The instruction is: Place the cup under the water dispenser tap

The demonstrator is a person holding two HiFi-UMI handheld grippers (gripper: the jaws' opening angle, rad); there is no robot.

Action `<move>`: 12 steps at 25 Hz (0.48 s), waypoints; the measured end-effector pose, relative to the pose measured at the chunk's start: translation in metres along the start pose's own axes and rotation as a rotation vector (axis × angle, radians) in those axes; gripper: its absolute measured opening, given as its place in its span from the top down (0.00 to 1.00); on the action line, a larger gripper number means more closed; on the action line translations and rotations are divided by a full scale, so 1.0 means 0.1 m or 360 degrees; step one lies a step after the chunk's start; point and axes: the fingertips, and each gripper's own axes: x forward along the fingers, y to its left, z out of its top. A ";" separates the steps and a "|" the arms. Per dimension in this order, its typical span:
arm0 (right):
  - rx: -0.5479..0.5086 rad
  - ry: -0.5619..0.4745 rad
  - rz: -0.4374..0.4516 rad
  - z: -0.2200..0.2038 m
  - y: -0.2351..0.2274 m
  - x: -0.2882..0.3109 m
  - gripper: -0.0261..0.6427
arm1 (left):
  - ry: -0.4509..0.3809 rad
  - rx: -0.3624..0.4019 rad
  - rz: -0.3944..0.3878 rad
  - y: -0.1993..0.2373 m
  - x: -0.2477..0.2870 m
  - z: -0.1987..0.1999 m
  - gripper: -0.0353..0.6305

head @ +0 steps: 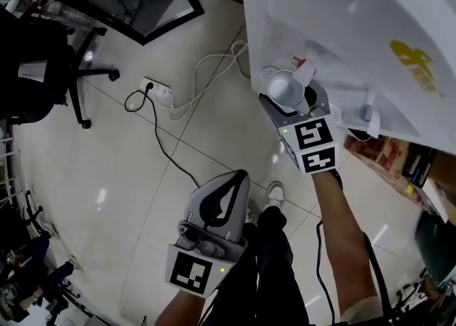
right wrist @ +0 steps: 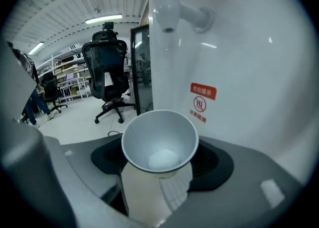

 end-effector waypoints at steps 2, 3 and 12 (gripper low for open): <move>0.0009 0.0001 0.0009 0.01 -0.01 0.04 0.43 | 0.0002 -0.0006 0.0002 0.01 0.00 -0.02 0.97; 0.0005 0.0005 0.0009 0.00 -0.01 0.05 0.43 | 0.0000 -0.0009 0.0004 0.01 0.01 -0.02 0.97; 0.0041 -0.0005 -0.0049 -0.11 -0.05 0.05 0.42 | 0.0020 -0.0021 0.0017 0.02 -0.03 -0.08 0.97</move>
